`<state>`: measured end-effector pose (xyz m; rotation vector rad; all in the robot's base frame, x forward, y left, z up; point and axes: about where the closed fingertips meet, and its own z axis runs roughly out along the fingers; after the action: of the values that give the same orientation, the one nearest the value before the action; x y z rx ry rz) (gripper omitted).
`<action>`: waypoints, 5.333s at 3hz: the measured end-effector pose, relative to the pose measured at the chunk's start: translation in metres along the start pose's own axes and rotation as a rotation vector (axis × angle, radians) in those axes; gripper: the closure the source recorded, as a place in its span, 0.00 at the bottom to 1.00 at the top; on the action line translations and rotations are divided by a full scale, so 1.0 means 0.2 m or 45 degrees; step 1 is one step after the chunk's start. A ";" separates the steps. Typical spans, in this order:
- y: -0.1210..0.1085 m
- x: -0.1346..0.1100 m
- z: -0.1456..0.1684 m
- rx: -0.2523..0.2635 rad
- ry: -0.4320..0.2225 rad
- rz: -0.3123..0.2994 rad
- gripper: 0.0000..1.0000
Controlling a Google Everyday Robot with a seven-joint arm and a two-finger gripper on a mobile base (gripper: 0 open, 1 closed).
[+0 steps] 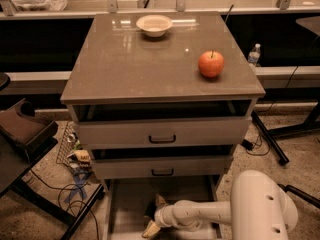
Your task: Pick sponge from bottom drawer and place on counter
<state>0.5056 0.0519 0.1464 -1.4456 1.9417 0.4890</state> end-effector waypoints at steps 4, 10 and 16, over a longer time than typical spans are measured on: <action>-0.17 0.18 -0.05 0.094 0.276 -0.099 0.00; 0.01 0.22 0.04 -0.093 0.191 -0.035 0.86; -0.07 -0.54 -0.73 -0.175 -0.136 -0.247 1.00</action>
Offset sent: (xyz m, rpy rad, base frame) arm 0.0077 -0.0065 0.0031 -0.1132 -0.0382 -0.0083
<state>0.4959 0.0283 0.3271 -1.6411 1.6919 0.6064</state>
